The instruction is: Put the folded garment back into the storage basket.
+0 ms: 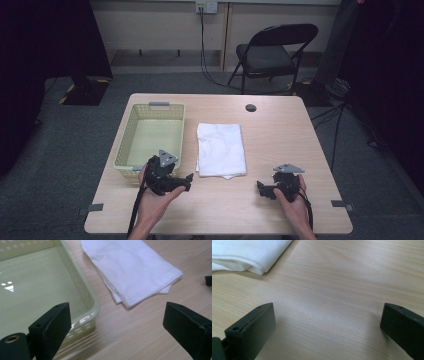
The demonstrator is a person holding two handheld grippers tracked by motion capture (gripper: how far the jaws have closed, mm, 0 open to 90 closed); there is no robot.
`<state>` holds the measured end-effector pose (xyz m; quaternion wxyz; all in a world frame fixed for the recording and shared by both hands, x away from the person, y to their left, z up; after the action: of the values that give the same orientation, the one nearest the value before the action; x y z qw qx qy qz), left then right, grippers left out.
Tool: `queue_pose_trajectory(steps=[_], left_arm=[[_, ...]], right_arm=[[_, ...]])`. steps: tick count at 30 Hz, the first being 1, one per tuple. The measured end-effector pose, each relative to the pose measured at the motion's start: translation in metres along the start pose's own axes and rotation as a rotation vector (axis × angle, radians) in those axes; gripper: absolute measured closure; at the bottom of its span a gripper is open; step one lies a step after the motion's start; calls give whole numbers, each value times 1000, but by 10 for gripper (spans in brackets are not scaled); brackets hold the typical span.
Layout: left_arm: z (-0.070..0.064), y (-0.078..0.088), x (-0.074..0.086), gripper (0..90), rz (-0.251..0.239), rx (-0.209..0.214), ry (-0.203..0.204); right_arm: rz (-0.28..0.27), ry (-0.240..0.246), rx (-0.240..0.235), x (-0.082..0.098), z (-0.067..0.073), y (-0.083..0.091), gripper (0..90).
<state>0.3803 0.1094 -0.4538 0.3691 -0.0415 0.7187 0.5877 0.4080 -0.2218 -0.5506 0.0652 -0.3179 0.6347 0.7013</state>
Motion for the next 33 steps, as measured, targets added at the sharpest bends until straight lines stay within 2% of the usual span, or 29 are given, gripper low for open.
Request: queue_pose_trajectory(steps=[7,11,15,26,33], left_arm=[[-6,-3,-9,70,0,10,-15],[-7,-4,-10,67,-9,17,1],[-8,-4,-12,73,1,9,-13],[-15,-11,-26,70,-2,29,-38],[-16,-16,-34,69,21,24,-54]], right_arm=[[0,0,0,0,0,0,0],[0,0,0,0,0,0,0],[0,1,0,0,0,0,0],[0,0,0,0,0,0,0],[0,0,0,0,0,0,0]])
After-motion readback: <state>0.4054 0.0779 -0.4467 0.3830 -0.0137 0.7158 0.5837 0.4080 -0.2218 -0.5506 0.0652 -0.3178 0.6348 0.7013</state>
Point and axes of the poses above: each handheld gripper's, and its own axes: y roughly backward along the jaws, x roughly out of its underside, z roughly to its left, the point moved 7 cm from there along -y, roughly forward along the jaws, and after that the axes turned 13 degrees about z, right-handed, at the moved point
